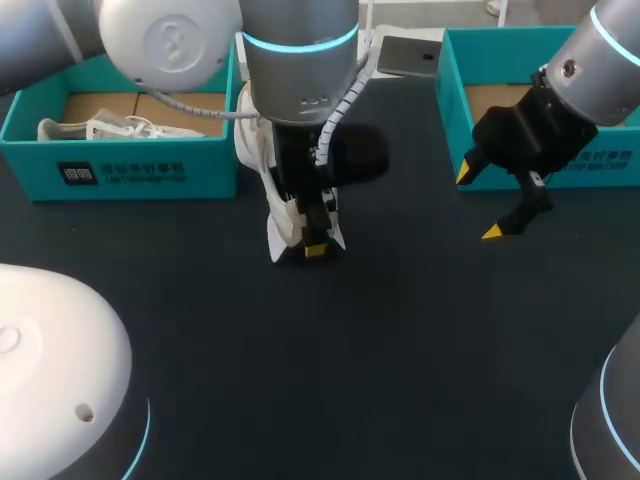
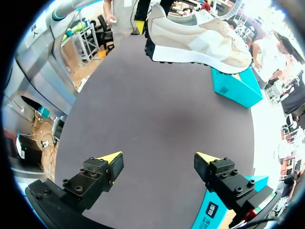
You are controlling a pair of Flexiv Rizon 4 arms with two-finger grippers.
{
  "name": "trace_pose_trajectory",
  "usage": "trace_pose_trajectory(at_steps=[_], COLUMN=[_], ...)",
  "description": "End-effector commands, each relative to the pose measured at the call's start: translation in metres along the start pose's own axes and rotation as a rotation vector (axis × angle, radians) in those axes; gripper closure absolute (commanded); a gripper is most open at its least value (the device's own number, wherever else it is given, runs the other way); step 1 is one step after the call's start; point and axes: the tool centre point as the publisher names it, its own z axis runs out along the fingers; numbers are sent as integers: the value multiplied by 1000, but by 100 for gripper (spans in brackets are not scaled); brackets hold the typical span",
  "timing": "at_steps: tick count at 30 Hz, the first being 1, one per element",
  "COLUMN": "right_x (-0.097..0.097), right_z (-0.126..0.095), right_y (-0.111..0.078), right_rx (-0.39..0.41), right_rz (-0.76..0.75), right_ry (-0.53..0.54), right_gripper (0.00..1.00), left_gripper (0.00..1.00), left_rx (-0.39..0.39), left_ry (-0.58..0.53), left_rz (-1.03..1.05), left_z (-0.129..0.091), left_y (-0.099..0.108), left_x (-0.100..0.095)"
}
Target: Take the shoe out of the shoebox, open the shoe tongue, remove and reinsert the insole, then place the shoe into the shoebox
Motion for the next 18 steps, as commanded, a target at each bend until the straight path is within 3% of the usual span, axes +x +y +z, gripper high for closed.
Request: trace_pose_trajectory(at_steps=[1, 8, 18], right_x=[0, 0, 0], right_z=[1, 1, 1], right_y=[0, 0, 0], right_rx=[4, 4, 4], right_rz=[1, 1, 1], right_ry=[-1, -1, -1], right_gripper=[0, 0, 0], left_gripper=[100, 100, 100], left_rx=[18, 62, 37], left_ry=[-1, 17, 76], left_rz=[118, 89, 202], left_z=[-14, -40, -64], left_y=[25, 56, 112], left_x=[-19, -70, -135])
